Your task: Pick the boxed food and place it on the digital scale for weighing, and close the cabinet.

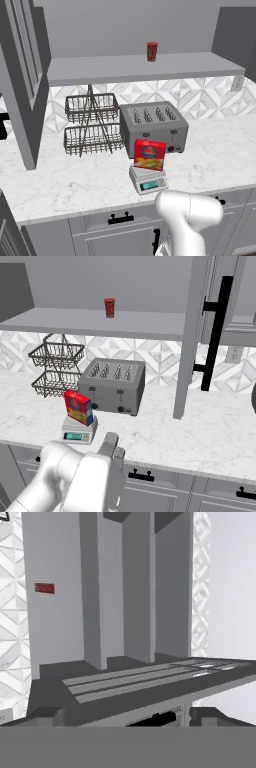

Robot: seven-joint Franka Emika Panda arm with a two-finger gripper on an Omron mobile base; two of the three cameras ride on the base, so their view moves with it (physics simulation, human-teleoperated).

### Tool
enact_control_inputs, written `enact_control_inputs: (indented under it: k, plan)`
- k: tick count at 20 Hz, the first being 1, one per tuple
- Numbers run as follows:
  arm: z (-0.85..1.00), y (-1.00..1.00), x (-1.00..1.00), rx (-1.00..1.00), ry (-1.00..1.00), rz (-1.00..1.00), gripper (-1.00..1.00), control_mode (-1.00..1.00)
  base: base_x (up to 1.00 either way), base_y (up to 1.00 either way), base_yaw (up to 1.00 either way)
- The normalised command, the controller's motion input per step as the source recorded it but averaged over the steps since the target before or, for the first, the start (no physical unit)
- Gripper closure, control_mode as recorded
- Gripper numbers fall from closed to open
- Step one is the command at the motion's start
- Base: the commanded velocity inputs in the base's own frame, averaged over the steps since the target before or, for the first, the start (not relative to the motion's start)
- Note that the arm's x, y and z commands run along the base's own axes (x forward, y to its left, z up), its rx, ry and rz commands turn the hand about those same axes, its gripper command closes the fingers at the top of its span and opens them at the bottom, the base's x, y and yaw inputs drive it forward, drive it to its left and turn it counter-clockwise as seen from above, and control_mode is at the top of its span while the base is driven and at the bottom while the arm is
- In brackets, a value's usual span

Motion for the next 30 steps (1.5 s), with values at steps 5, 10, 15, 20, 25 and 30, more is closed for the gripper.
enact_control_inputs:
  k: [5,10,15,20,25,30]
  plan:
    - [0.08,-0.57,0.40,0.00,0.09,-0.19,-1.00,-1.00,0.00,0.00,0.00]
    - [0.00,-0.54,0.52,0.00,0.05,-0.10,-1.00,-1.00,0.00,0.00,0.00]
    - [0.24,-0.08,0.34,0.00,-0.04,0.06,-1.00,-1.00,0.00,0.00,0.00]
    - [0.16,-0.16,0.29,0.00,0.00,0.20,-1.00,-1.00,0.00,0.00,0.00]
    - [0.03,-0.54,-0.06,0.04,0.00,0.15,-1.00,-1.00,0.00,0.00,0.00]
    - [0.00,-0.18,0.28,0.00,0.01,0.02,-1.00,-1.00,0.00,0.00,0.00]
